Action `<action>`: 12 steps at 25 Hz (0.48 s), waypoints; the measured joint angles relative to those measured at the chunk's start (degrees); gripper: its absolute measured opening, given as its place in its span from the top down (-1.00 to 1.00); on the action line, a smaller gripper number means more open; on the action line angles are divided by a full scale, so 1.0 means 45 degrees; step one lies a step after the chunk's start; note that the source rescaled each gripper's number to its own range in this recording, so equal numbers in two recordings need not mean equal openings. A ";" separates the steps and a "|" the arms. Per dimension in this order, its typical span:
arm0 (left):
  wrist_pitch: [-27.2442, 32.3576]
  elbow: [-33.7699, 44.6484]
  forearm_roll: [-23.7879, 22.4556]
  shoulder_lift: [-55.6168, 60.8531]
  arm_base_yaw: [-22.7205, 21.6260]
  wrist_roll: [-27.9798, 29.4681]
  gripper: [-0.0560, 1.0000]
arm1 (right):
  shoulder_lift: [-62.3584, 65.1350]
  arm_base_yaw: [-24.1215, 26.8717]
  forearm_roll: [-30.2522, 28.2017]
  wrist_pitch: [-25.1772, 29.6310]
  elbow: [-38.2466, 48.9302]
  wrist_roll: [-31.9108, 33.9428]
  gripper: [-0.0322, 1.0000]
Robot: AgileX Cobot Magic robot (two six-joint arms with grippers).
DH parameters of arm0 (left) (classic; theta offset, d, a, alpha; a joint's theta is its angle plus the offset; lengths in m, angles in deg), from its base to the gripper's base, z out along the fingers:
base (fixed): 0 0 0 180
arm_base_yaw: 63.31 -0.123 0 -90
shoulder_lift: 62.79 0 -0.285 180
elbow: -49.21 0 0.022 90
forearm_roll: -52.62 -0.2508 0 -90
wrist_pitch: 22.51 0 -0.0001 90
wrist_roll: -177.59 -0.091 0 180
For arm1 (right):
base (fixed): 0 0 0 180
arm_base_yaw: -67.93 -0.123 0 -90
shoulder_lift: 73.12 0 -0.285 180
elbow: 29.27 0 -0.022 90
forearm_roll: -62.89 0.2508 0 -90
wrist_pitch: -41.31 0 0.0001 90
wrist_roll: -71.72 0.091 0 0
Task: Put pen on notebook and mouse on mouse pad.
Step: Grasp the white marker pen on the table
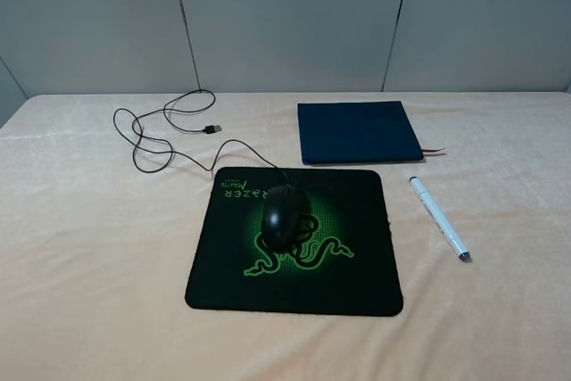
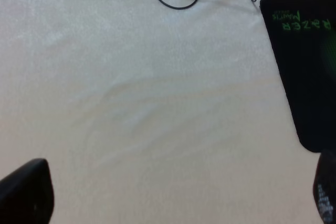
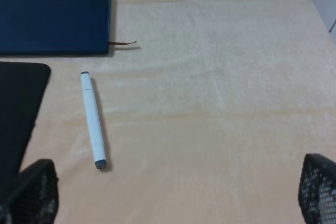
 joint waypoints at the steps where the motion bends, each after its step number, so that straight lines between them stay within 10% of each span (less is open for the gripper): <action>1: 0.0000 0.0000 0.0000 0.0000 0.0000 0.0000 -1.00 | 0.0000 0.0000 0.0000 0.0000 0.0000 0.0000 -1.00; 12: 0.0012 0.0000 0.0000 0.0000 0.0000 0.0000 -1.00 | -0.0127 0.0000 0.0301 0.0000 -0.0016 -0.0221 -1.00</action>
